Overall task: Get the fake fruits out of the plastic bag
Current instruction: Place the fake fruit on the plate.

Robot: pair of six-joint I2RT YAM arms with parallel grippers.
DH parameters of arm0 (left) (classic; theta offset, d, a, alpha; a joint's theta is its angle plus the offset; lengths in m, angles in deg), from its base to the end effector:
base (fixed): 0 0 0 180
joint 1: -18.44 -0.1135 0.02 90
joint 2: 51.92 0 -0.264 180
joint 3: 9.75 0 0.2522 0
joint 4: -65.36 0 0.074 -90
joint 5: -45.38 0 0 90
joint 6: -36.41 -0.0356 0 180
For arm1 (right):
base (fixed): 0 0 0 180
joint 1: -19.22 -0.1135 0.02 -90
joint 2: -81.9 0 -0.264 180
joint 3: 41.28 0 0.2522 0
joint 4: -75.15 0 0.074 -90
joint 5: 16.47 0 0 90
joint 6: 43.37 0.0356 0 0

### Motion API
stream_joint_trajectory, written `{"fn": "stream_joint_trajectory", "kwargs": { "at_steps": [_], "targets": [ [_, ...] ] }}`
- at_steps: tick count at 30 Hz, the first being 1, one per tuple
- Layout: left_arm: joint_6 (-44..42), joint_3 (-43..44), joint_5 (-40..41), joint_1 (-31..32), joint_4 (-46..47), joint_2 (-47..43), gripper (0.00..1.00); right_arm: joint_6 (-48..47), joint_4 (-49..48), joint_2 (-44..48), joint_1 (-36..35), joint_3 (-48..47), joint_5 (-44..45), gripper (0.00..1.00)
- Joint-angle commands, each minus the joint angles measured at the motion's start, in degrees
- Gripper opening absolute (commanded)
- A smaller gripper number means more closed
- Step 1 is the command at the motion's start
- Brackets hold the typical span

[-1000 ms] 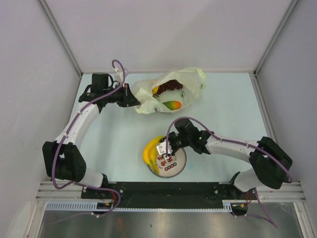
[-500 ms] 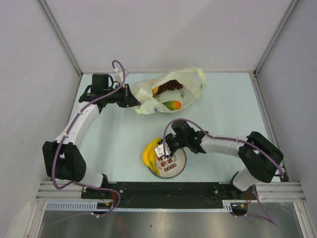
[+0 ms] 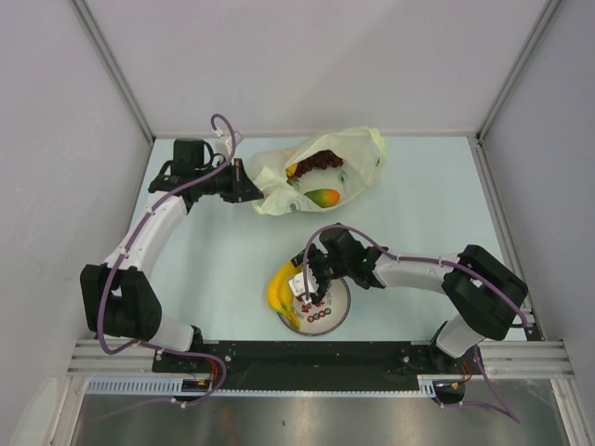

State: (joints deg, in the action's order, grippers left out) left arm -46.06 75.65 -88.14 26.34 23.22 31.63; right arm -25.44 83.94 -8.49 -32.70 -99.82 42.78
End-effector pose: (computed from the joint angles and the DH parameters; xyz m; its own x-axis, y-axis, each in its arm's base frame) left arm 0.3122 -0.0681 0.3194 -0.7162 0.0035 -0.6978 0.5307 0.6521 -0.5414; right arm 0.1802 0.2595 0.1763 0.7476 -0.3716 -0.5504 -0.6641 -0.4186 -0.6194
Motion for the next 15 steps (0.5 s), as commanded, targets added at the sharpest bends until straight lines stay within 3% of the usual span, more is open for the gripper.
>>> {"fn": "stream_joint_trajectory", "kwargs": {
  "at_steps": [1,7,13,15],
  "targets": [
    [-0.06,-0.97,-1.21,-0.34,1.14,-2.16,0.0,0.7,-1.35,2.66,-0.11,-0.31,0.24,0.81],
    [0.29,-1.41,-1.82,-0.34,1.57,-2.43,0.0,5.18,1.53,8.9,0.51,-0.31,-2.74,1.0],
    [-0.32,-0.1,-1.21,-0.34,0.7,-1.55,0.0,3.96,13.4,17.78,1.55,-0.31,-1.34,1.0],
    [-0.32,-0.18,-1.12,-0.34,0.78,-1.28,0.0,7.63,14.99,20.16,2.87,-0.31,-0.73,1.0]
  ]
}}
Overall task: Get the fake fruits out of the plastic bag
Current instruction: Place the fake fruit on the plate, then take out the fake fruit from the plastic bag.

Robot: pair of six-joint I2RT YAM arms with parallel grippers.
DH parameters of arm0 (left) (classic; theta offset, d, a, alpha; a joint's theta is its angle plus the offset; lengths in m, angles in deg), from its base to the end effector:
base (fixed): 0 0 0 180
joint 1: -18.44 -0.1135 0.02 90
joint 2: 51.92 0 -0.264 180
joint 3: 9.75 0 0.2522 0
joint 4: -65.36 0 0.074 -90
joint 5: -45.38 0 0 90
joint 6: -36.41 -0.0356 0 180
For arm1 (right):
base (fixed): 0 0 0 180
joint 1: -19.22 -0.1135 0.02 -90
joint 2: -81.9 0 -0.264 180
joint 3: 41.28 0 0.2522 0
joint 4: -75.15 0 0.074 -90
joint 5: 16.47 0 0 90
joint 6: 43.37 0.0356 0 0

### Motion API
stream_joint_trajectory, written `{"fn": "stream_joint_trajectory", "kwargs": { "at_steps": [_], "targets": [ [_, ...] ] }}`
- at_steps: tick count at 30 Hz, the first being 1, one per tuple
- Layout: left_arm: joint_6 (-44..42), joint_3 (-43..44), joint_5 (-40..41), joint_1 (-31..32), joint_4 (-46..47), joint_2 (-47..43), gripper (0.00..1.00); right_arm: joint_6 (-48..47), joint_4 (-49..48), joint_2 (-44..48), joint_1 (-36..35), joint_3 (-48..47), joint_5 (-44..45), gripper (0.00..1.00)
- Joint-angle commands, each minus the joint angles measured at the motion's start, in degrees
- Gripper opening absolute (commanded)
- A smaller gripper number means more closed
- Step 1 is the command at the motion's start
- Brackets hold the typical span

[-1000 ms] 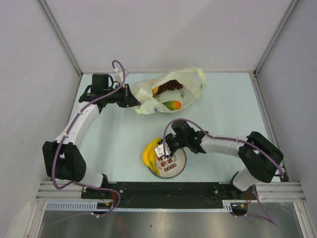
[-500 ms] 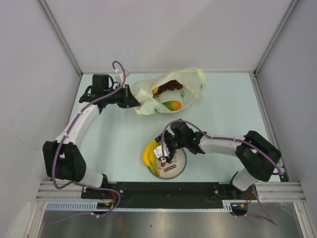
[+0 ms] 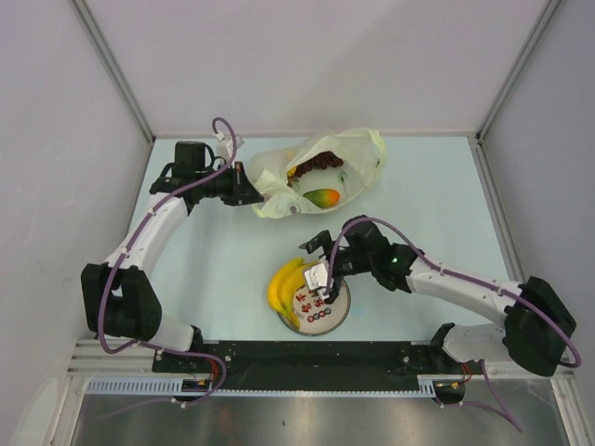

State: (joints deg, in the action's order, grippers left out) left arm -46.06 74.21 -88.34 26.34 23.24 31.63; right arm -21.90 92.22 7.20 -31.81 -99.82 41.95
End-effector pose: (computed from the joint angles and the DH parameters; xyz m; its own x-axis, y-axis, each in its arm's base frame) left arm 0.3106 -0.0679 0.3113 -0.7334 0.0061 -0.6798 0.5188 0.6514 -0.5537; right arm 0.1615 0.2293 0.2408 0.7466 -0.3376 -0.5732 -0.6640 -0.3250 -0.6734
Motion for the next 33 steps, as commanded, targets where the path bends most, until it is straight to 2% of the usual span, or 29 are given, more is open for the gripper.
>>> {"fn": "stream_joint_trajectory", "kwargs": {
  "at_steps": [1,5,9,10,14,18,21,27,30,33],
  "targets": [
    [-0.24,1.35,-1.01,-0.34,1.11,-1.02,0.0,6.28,6.1,4.99,3.11,-0.31,1.67,1.0],
    [0.38,1.35,-1.8,-0.34,0.41,-0.58,0.0,21.13,-2.68,6.84,6.01,-2.24,7.22,0.99],
    [0.03,-1.89,-2.95,-0.34,-0.21,-1.46,0.0,33.88,-10.06,3.78,9.62,-9.88,11.88,0.97],
    [0.12,-3.03,-2.95,-0.34,0.23,-1.63,0.0,39.04,-10.86,1.16,10.67,-12.77,12.49,0.96],
    [-1.37,-6.99,-1.98,-0.26,0.06,-2.77,0.0,45.58,-14.72,-7.55,15.25,-18.05,13.64,0.83],
    [-1.82,-6.74,-1.1,-0.34,-0.56,-1.99,0.0,46.74,-16.32,-15.73,18.85,-21.93,11.46,0.74],
    [-1.82,-3.85,-0.58,-0.26,-0.99,-0.33,0.0,42.62,-16.14,-20.48,19.73,-23.07,10.22,0.66],
    [-3.75,3.28,0.22,-0.34,-3.45,3.2,0.01,37.25,-13.95,-28.21,22.54,-26.49,9.08,0.63],
    [-4.98,4.34,0.48,-0.34,-3.28,3.38,0.0,35.15,-11.41,-32.68,24.57,-29.22,6.1,0.66],
    [-5.51,4.34,0.92,-0.34,-2.93,2.67,0.0,32.07,-6.66,-36.99,24.92,-34.14,4.86,0.77]
  ]
}}
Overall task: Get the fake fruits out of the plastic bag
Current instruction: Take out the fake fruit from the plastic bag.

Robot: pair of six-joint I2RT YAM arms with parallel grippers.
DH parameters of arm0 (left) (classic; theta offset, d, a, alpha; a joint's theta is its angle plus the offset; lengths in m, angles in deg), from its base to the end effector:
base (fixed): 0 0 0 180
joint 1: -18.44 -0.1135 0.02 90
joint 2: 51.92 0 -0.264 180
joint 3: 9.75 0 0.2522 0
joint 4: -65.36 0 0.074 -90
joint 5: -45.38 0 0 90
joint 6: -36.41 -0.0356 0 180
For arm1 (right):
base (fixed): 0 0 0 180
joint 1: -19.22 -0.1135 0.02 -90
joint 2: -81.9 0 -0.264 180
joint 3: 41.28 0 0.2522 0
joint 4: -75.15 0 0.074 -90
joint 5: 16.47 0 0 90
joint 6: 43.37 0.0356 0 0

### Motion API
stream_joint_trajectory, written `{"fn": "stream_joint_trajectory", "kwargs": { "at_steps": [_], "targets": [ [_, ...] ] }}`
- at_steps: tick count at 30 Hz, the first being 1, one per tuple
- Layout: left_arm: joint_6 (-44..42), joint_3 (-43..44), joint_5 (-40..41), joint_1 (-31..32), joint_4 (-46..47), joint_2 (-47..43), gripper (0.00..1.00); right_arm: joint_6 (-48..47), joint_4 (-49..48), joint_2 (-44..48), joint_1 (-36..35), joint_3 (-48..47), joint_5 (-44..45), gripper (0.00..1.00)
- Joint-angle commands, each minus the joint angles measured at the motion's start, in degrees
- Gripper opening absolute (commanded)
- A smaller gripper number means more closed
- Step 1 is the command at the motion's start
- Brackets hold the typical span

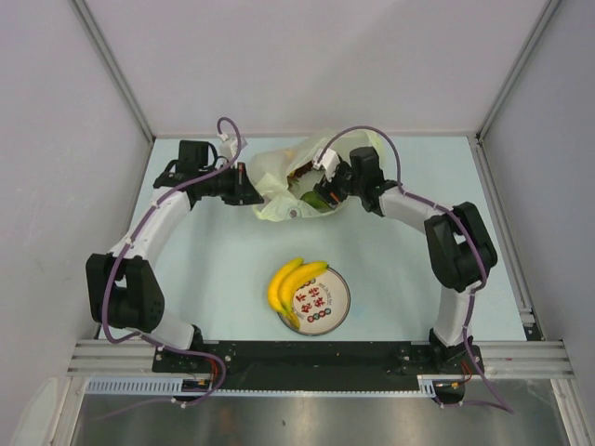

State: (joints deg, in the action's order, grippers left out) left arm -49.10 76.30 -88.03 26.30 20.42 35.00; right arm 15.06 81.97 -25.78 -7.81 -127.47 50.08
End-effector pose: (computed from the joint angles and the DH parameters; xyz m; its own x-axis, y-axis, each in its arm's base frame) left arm 0.3212 -0.0690 0.3017 -0.7530 0.0465 -0.6563 0.5165 0.6598 -0.5458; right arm 0.3755 0.2075 0.2221 0.0217 -0.5281 -0.8489 -0.8423 0.4478 -0.3001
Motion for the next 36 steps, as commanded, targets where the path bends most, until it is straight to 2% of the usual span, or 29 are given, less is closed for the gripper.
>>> {"fn": "stream_joint_trajectory", "kwargs": {
  "at_steps": [1,7,8,11,20,26,29,32,33,36],
  "targets": [
    [-2.56,2.33,0.53,-0.3,-0.2,-0.78,0.0,-5.69,6.38,-5.07,0.84,-9.46,-3.36,0.82],
    [-3.17,2.68,0.88,-0.3,0.06,-0.08,0.0,-7.37,24.04,-16.13,1.97,-25.02,-6.96,0.87],
    [-3.17,2.94,0.79,-0.3,0.15,-0.08,0.0,-7.36,25.99,-17.03,2.24,-29.4,-8.8,0.87],
    [-3.61,3.21,1.23,-0.3,-0.11,-0.17,0.0,-8.68,29.79,-19.23,2.5,-33.3,-10.65,0.88],
    [-3.79,2.24,1.67,-0.3,0.24,-0.69,0.01,-13.51,39.8,-23.01,1.54,-37.7,-9.18,0.9],
    [-3.61,2.41,1.49,-0.3,0.33,-0.78,0.0,-13.17,38.5,-24.51,1.28,-37.18,-5.57,0.89],
    [-3.53,2.42,1.23,-0.21,0.42,-0.61,0.0,-13.08,37.26,-24.16,0.84,-37.18,-4.95,0.83],
    [-3.0,2.15,0.88,-0.21,0.94,-0.43,0.0,-13.86,36.38,-23.19,0.22,-36.39,-3.46,0.69],
    [-2.91,2.24,0.97,-0.21,0.94,-0.34,0.0,-14.13,36.03,-22.58,0.05,-35.6,-3.11,0.6],
    [-2.65,2.24,0.7,-0.21,1.12,-0.08,0.0,-12.9,30.69,-17.58,-0.04,-29.37,-1.87,0.51]
  ]
}}
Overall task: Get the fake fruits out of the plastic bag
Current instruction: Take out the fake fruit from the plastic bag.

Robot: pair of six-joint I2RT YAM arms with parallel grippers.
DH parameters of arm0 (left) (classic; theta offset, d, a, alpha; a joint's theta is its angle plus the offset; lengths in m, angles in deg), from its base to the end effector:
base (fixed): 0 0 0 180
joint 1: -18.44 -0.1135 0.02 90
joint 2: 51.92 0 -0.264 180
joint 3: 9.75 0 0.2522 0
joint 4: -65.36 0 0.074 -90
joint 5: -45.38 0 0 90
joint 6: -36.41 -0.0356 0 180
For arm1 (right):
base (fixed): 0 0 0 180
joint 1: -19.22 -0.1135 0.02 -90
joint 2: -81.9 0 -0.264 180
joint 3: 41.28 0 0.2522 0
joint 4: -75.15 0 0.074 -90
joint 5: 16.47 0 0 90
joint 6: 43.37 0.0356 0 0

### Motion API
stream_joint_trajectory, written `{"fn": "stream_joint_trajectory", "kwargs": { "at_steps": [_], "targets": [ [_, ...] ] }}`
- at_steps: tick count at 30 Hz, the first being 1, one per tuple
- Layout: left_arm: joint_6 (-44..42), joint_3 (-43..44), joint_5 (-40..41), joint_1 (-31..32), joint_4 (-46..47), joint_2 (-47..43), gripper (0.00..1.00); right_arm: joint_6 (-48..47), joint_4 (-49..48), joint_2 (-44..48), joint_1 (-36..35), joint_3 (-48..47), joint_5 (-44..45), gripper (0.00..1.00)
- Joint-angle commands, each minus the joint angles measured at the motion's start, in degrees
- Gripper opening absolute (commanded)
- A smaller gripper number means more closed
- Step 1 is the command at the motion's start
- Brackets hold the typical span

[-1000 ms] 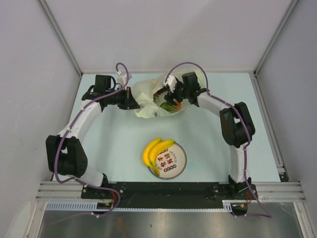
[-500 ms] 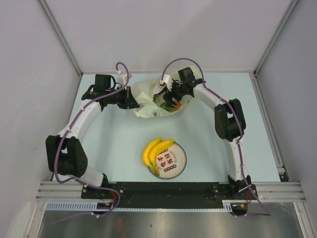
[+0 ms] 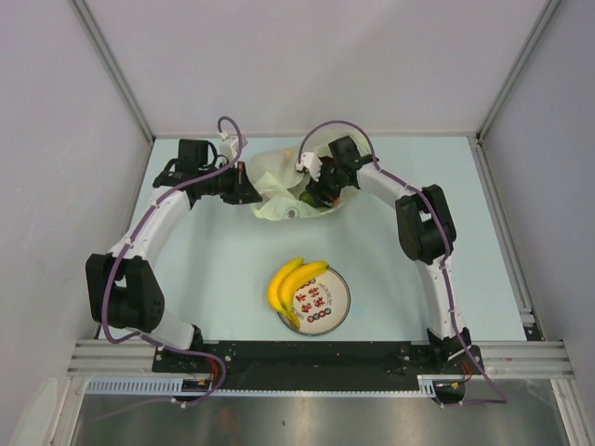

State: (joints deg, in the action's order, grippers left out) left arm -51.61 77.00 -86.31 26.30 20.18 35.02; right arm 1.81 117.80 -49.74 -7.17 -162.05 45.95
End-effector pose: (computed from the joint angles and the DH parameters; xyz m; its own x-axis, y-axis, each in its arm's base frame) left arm 0.3224 -0.0684 0.3047 -0.7241 0.0739 -0.6858 0.5403 0.6788 -0.4973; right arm 0.4458 0.2396 0.1784 -0.0594 -0.7269 -0.6841 -0.9621 0.2245 -0.1550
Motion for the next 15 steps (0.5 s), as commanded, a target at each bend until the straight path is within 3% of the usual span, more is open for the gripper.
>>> {"fn": "stream_joint_trajectory", "kwargs": {
  "at_steps": [1,6,15],
  "targets": [
    [-0.13,1.45,-1.02,-0.12,1.45,-0.01,0.0,1.22,-8.81,10.04,-0.94,6.96,2.87,0.5],
    [-0.04,1.63,-1.37,0.58,1.98,0.34,0.0,2.63,-13.76,20.96,-1.73,18.03,2.44,0.46],
    [-0.22,2.77,-1.2,0.84,1.89,0.78,0.0,12.98,-9.74,40.02,-3.49,24.03,1.21,0.43]
  ]
}}
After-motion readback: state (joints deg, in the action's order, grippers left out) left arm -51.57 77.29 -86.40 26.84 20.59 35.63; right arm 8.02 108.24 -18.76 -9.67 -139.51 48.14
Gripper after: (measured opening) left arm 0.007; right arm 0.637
